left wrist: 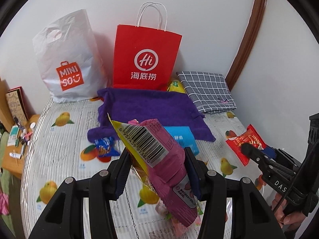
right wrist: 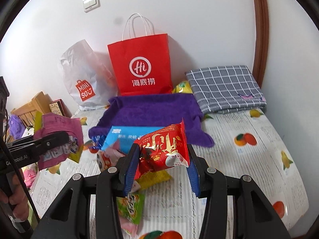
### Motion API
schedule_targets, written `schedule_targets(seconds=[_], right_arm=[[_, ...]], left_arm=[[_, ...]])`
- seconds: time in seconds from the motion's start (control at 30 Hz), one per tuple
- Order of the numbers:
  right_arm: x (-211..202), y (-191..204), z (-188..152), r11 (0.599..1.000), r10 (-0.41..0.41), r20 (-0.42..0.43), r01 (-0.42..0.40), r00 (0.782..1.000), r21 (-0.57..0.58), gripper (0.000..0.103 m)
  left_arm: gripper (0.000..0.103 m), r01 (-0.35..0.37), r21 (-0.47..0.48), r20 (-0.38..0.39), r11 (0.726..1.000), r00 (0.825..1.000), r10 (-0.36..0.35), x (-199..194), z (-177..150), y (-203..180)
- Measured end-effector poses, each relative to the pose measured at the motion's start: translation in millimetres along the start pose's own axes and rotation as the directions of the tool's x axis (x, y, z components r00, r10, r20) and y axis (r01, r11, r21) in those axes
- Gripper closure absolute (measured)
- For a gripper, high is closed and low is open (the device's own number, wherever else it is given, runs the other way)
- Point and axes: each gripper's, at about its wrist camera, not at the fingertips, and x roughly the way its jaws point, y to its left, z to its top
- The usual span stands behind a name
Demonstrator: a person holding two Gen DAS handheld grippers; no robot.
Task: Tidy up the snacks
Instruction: 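Carry the pink packet and red candy toward the purple towel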
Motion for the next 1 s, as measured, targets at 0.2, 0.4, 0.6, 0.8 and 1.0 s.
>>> schedule_targets(seconds=[0.2,0.4,0.6,0.8,1.0], right_arm=[[15.1,4.3,22.5,1.0,0.01,0.013,-0.01,1.0,0.001,0.058],[34.5,3.8,44.5,1.0,0.01,0.023,-0.01,1.0,0.003,0.058],[55.5,3.2,61.7,1.0,0.004,0.024,-0.004,1.0,-0.006,0.058],[77.6,4.4,75.8,1.0,0.0,0.02,0.0,1.0,-0.01,0.058],[97.7,7.3,92.0,1.0,0.005,0.02,-0.005,1.0,-0.019,0.058]], left_arm=[[0.053,-0.019,0.02,0.005,1.0,1.0,0.019,8.9,22.8,5.7],[0.053,-0.032,0.038,-0.003,0.999,0.999,0.032,24.0,41.5,11.7],[0.053,-0.033,0.036,-0.013,0.999,0.999,0.034,43.0,57.2,20.2],[0.053,-0.038,0.048,-0.026,0.998,0.999,0.039,62.4,71.2,25.4],[0.053,-0.045,0.05,-0.027,0.998,0.999,0.046,76.6,85.5,34.6]])
